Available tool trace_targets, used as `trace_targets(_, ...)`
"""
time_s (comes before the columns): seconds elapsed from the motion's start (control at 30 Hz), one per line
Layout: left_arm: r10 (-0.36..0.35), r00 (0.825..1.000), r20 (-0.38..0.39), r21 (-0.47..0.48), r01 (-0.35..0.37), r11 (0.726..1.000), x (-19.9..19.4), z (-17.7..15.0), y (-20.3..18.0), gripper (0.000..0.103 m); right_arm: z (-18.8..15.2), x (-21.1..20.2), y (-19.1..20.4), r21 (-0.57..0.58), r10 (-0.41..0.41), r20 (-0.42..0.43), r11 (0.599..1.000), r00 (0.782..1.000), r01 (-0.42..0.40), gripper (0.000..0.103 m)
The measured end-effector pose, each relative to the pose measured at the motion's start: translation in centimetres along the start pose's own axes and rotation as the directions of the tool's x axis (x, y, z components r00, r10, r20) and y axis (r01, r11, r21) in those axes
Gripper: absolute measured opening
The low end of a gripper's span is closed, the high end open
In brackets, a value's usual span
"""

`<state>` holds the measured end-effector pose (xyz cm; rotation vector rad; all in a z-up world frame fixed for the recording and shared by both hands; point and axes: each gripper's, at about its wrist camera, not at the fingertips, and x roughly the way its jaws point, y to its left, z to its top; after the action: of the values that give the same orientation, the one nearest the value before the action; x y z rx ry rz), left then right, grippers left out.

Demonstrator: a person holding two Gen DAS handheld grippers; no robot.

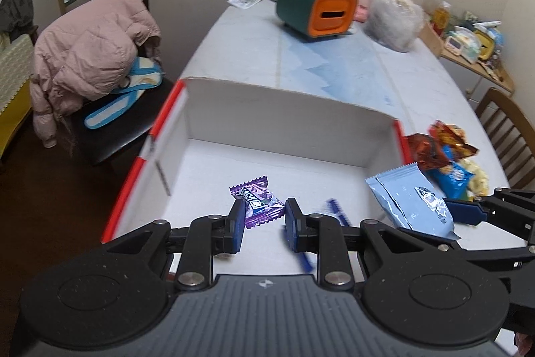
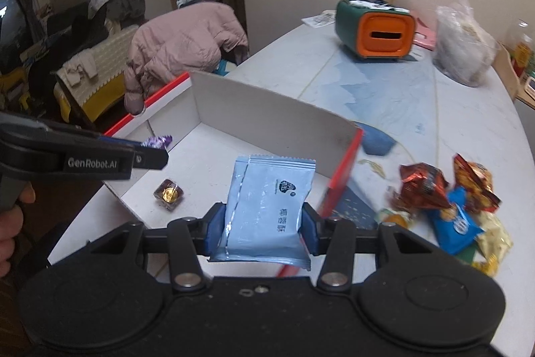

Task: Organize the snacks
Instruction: 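Carry the purple candy and light-blue packet into the box, then open both grippers to release the candy and packet in the box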

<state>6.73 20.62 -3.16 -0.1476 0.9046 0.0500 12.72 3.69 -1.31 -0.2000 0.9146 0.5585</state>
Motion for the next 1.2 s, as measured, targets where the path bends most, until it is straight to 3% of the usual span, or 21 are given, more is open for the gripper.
trace_targets(0.43, 0.044, 0.995, -0.088, 0.032, -0.041, 0.999, 5.5, 2.3, 4.6, 0.024, 1.7, 7.0, 2.3, -0.072, -0.029, -0.127, 0.997, 0.992, 0.020, 0.046)
trace_targets(1.0, 0.065, 0.963, -0.260, 0.144, -0.028, 0.989, 10.7, 1.8, 3.6, 0.024, 1.5, 10.8, 2.9, -0.090, -0.019, -0.248, 0.996, 0.968, -0.004, 0.046)
trace_targets(1.2, 0.080, 0.954, -0.288, 0.158, -0.035, 0.987, 11.4, 1.4, 3.4, 0.025, 1.3, 11.2, 3.0, -0.089, -0.018, -0.267, 0.996, 0.964, -0.006, 0.047)
